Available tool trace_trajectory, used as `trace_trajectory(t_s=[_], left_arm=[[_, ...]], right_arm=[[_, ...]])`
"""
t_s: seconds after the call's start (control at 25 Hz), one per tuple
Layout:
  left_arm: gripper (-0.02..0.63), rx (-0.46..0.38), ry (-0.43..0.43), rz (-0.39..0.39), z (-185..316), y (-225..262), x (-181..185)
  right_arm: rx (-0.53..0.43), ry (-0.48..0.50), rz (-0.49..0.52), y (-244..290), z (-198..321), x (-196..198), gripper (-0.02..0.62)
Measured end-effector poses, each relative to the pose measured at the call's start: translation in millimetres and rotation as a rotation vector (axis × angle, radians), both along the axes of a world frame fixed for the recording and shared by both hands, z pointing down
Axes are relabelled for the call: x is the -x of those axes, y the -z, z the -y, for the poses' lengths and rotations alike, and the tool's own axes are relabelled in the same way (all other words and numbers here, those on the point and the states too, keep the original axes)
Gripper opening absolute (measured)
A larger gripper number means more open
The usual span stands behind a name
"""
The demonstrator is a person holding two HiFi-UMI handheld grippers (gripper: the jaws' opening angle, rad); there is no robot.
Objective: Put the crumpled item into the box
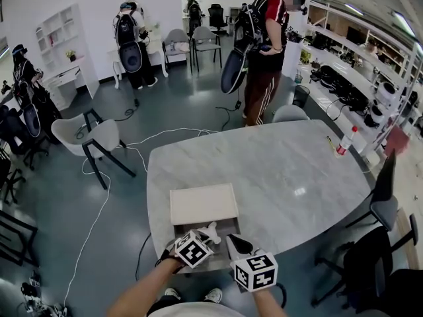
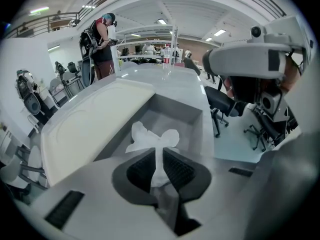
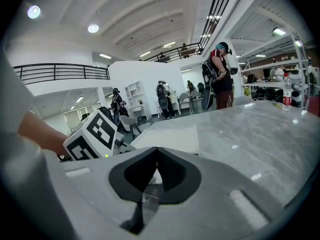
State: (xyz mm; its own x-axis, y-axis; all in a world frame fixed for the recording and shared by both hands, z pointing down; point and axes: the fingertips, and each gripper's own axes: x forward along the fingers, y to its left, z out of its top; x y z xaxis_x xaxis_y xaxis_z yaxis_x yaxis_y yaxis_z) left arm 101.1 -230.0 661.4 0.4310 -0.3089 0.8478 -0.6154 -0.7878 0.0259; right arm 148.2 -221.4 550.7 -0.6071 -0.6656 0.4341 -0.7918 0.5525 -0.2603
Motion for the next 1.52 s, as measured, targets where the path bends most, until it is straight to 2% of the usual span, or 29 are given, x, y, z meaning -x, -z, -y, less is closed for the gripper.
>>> trace_trajectory(t_s=[0.56,0.8,1.04,1.52], left_arm=[[0.021,-0.039,0.003,-0.066,-5,20,11],[0.023,-0.099,0.017,-0.153,-7,46,20],[0.021,-0.180,0.063,-0.254,-7,81,40],[0.021,-0.286,0.165,-0.454,-17,144,86]], right_arm=[[-0.008,-0.059,-0.013,8,-7,6,0.005],[-0.027,-0.080,-0.027,17,-11,24,0.005],[-0.051,-0.095,-0.040,32,-16,44,0.005],[-0.124,-0.127,-0.040,64,-31,82,0.005]])
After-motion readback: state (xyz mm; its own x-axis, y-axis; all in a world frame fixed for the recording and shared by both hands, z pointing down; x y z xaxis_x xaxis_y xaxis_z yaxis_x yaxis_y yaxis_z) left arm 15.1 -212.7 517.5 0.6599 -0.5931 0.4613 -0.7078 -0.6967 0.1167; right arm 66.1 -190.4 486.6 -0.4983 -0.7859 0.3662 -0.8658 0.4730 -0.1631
